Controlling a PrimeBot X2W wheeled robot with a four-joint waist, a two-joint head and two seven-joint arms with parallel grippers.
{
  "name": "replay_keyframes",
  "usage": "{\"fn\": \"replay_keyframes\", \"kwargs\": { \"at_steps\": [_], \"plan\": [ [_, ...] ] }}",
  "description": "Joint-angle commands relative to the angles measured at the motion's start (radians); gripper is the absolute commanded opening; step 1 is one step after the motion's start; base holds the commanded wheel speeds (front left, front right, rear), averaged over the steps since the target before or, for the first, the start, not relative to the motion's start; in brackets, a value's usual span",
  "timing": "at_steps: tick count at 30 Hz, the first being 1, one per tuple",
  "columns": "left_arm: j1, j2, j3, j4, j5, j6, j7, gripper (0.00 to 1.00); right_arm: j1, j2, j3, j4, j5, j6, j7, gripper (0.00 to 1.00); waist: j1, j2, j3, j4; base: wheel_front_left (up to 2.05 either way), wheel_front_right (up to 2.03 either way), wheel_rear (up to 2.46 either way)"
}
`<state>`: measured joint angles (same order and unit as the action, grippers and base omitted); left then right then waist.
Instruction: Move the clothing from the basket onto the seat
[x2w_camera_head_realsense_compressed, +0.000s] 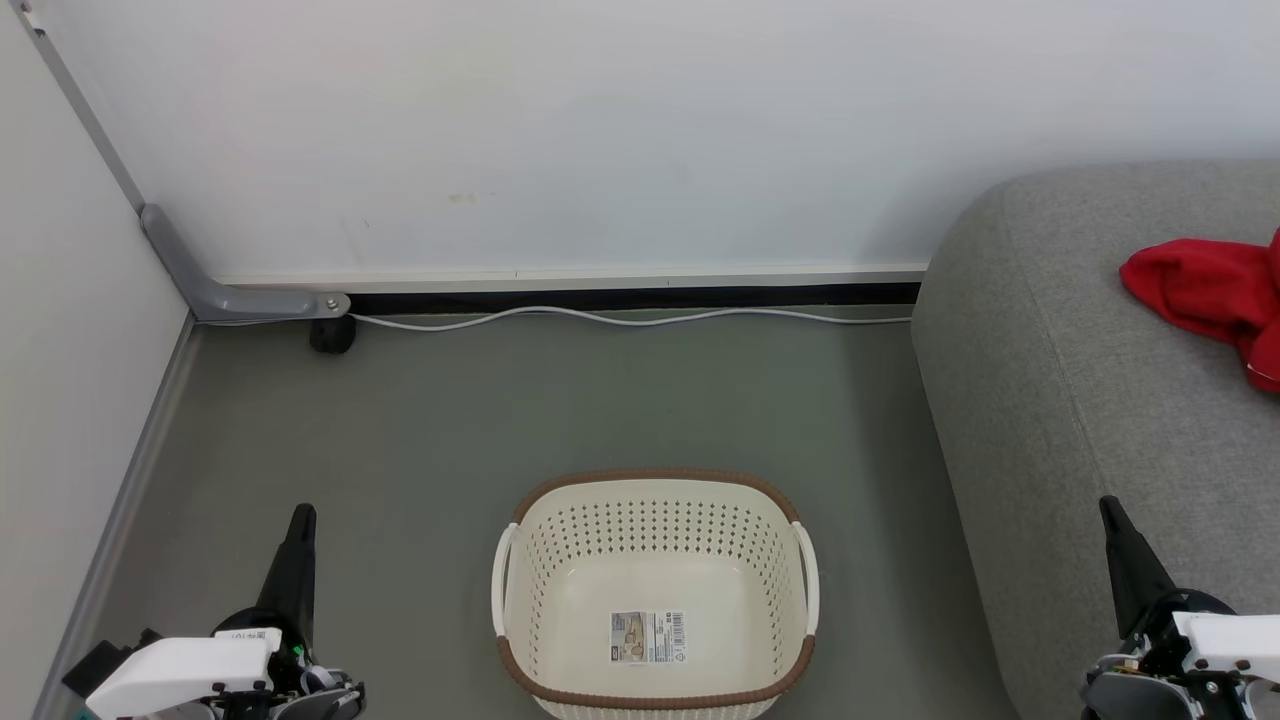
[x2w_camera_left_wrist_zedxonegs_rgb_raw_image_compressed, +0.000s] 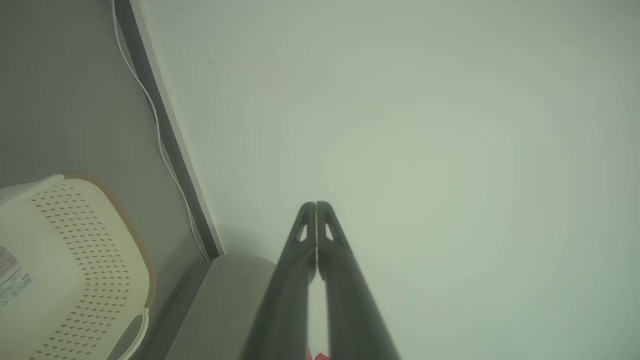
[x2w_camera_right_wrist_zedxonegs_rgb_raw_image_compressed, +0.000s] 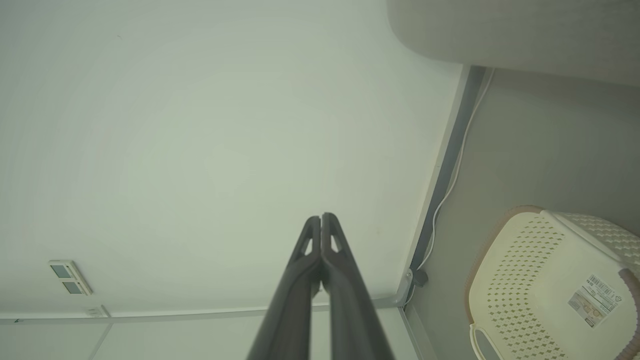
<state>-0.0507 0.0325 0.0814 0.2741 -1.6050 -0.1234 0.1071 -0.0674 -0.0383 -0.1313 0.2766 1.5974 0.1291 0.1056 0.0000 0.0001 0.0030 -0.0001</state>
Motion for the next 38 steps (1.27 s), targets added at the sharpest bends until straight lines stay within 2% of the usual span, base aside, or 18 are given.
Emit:
{"fn": "replay_keyframes", "kwargs": {
  "at_steps": [1, 38],
  "plan": [
    [-0.057, 0.018, 0.033, -0.029, -0.003, -0.007, 0.006, 0.0, -0.04, -0.012, 0.017, -0.032, 0.011, 0.002, 0.008, 0.0, 0.0, -0.0001, 0.0, 0.0, 0.0, 0.0, 0.0],
    [-0.057, 0.018, 0.032, -0.029, -0.004, -0.007, 0.006, 0.0, -0.04, -0.012, 0.017, -0.032, 0.011, 0.002, 0.008, 0.0, 0.0, -0.0001, 0.0, 0.0, 0.0, 0.0, 0.0]
  ]
}}
